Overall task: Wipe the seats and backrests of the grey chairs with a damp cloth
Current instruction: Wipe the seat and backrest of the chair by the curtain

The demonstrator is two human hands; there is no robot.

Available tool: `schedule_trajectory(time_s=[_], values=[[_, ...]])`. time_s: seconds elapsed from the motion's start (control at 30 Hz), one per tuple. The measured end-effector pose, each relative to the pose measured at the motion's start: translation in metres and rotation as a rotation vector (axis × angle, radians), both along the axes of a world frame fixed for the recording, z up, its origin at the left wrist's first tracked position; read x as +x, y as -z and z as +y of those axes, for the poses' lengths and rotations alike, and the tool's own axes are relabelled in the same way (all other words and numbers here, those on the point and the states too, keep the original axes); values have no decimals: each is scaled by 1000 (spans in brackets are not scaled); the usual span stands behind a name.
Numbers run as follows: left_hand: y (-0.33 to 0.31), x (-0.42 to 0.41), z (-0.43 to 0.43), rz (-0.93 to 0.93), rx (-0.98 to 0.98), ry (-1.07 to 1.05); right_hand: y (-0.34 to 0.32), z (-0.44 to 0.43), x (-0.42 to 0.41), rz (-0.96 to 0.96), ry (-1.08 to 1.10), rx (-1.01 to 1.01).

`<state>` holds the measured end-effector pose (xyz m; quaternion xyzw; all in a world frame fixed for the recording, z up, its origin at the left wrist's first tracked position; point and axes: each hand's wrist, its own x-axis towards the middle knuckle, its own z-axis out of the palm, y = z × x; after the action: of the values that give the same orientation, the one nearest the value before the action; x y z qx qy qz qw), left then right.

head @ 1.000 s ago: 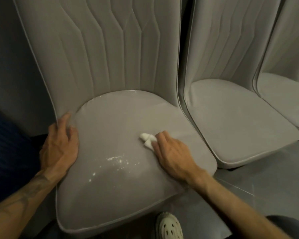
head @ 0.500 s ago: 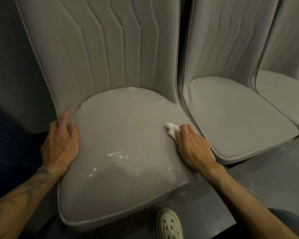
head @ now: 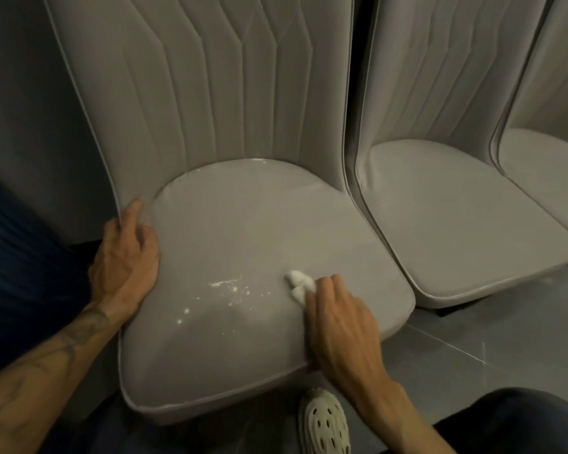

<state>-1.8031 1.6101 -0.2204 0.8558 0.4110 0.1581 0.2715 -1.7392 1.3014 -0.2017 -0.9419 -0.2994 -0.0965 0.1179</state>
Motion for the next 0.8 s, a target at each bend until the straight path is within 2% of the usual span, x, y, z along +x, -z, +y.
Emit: schedule_trajectory(time_s=[0.07,0.23,0.33,0.43,0.5,0.57,0.7,0.8], values=[[2,0,1,3,4,-1,-1,-3,1,-16,-45,-17],[5,1,2,-1,5,-4,-6,-21,13,-24,147,33],[5,2,1,-12,7,-9,3,7,-22,17,47,35],[6,1,2,-19,0,-8,0,1,-9,-2,-55,17],[7,1,3,-18,-12,-7,-7,-12,19,-11,31,-25],[9,1,4,-18,-6,-5,-7,-15,32,-24,128,15],[11,2,6,-31,-5,-5,5,16,-10,46,-67,56],[13,2,8,-33,-3,-3,-1,8,13,19,-99,13]])
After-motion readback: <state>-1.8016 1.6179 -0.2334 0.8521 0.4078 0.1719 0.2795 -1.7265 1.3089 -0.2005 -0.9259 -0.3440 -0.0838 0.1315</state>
